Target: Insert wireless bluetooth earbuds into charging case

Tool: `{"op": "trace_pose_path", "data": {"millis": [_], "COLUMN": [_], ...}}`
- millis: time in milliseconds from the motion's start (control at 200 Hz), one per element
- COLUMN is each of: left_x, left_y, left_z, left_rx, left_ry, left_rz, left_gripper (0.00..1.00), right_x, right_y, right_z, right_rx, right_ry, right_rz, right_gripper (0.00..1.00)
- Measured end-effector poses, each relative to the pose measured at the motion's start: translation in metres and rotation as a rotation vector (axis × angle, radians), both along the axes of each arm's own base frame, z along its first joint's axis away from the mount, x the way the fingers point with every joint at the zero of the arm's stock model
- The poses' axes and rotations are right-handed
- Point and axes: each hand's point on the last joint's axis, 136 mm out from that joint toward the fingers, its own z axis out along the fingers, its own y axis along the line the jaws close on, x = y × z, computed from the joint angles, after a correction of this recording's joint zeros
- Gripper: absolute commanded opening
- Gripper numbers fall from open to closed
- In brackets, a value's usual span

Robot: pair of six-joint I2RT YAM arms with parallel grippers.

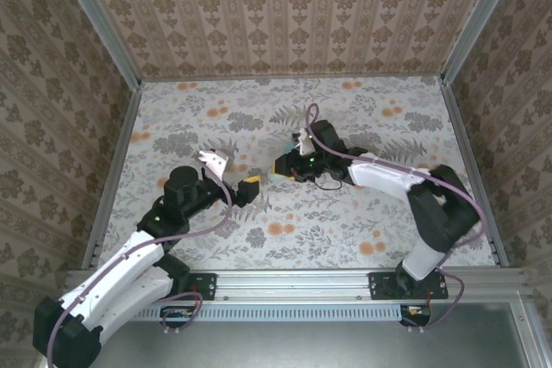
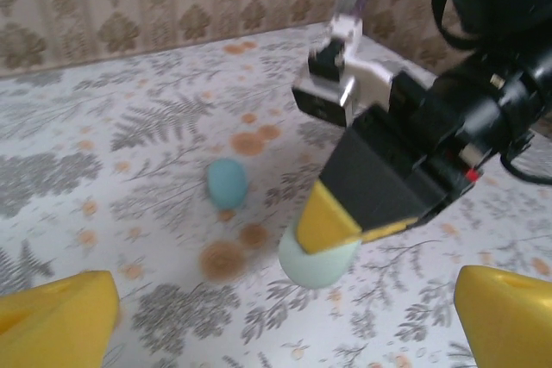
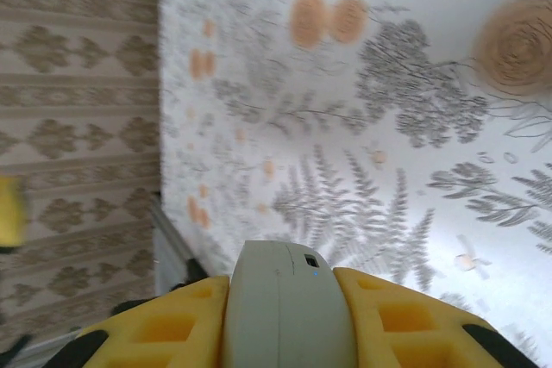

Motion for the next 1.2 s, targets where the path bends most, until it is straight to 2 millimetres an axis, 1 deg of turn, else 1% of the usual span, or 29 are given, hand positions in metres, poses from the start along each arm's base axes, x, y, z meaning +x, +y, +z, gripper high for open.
{"op": "trace_pose_path", "data": {"millis": [110,150,210,290,350,460,605,635,670,715,735,745,780,830,905,965,1005,1030,1050,1060,1090,1135,1155,1200], "left_x": [0.004,0.006,0.008,0.012,0.016,0.024,0.034,0.035,0.037,0.039,0.041,0.042,0.045,0.049,0.055,0.057,0.058,0.058,0.059,0.059,0.059,0.058,0.058,0.058], "left_y": [0.012,0.016,0.021,0.028,0.034,0.046,0.063,0.066,0.072,0.080,0.085,0.088,0.097,0.112,0.140,0.164,0.178,0.186,0.192,0.194,0.199,0.205,0.206,0.209], "left_z": [-0.011,-0.016,-0.023,-0.028,-0.028,-0.031,-0.037,-0.038,-0.038,-0.037,-0.037,-0.037,-0.035,-0.031,-0.029,-0.032,-0.036,-0.039,-0.041,-0.043,-0.048,-0.057,-0.063,-0.075], "left_rx": [0.014,0.021,0.031,0.035,0.034,0.035,0.058,0.064,0.077,0.091,0.100,0.103,0.116,0.133,0.158,0.175,0.190,0.200,0.208,0.212,0.221,0.234,0.240,0.250], "left_ry": [0.022,0.031,0.046,0.061,0.065,0.074,0.099,0.103,0.110,0.116,0.119,0.120,0.124,0.129,0.135,0.154,0.168,0.175,0.179,0.180,0.182,0.184,0.185,0.186], "left_rz": [0.055,0.070,0.093,0.122,0.147,0.192,0.255,0.266,0.281,0.307,0.323,0.333,0.364,0.415,0.515,0.607,0.661,0.694,0.715,0.726,0.746,0.767,0.774,0.783], "left_gripper": [1.00,1.00,1.00,1.00,1.00,1.00,1.00,1.00,1.00,1.00,1.00,1.00,1.00,1.00,1.00,1.00,1.00,1.00,1.00,1.00,1.00,1.00,1.00,1.00], "right_x": [0.003,0.002,0.001,0.002,0.004,0.006,0.003,0.003,0.003,0.003,0.002,0.003,0.003,0.006,0.017,0.028,0.037,0.040,0.045,0.045,0.049,0.053,0.055,0.056], "right_y": [0.003,0.002,0.000,-0.002,-0.003,-0.006,-0.017,-0.019,-0.021,-0.024,-0.026,-0.028,-0.033,-0.042,-0.059,-0.077,-0.094,-0.104,-0.117,-0.120,-0.139,-0.166,-0.180,-0.208], "right_z": [-0.046,-0.058,-0.070,-0.074,-0.074,-0.075,-0.083,-0.085,-0.085,-0.080,-0.078,-0.075,-0.068,-0.051,-0.016,0.015,0.037,0.047,0.057,0.059,0.069,0.077,0.079,0.077], "right_rx": [-0.066,-0.088,-0.120,-0.150,-0.170,-0.208,-0.265,-0.276,-0.282,-0.294,-0.301,-0.308,-0.327,-0.353,-0.403,-0.449,-0.489,-0.510,-0.536,-0.541,-0.579,-0.635,-0.665,-0.725], "right_ry": [0.050,0.063,0.069,0.057,0.036,0.010,0.018,0.019,0.016,-0.002,-0.012,-0.016,-0.038,-0.095,-0.223,-0.338,-0.426,-0.468,-0.511,-0.523,-0.577,-0.641,-0.666,-0.706], "right_rz": [0.035,0.047,0.063,0.079,0.091,0.108,0.120,0.121,0.125,0.125,0.128,0.122,0.117,0.108,0.061,0.003,-0.054,-0.086,-0.126,-0.136,-0.188,-0.254,-0.291,-0.350], "right_gripper": [0.27,0.29,0.30,0.35,0.41,0.50,0.62,0.67,0.76,0.88,0.97,0.99,1.00,1.00,1.00,1.00,1.00,1.00,1.00,1.00,1.00,1.00,1.00,1.00]}}
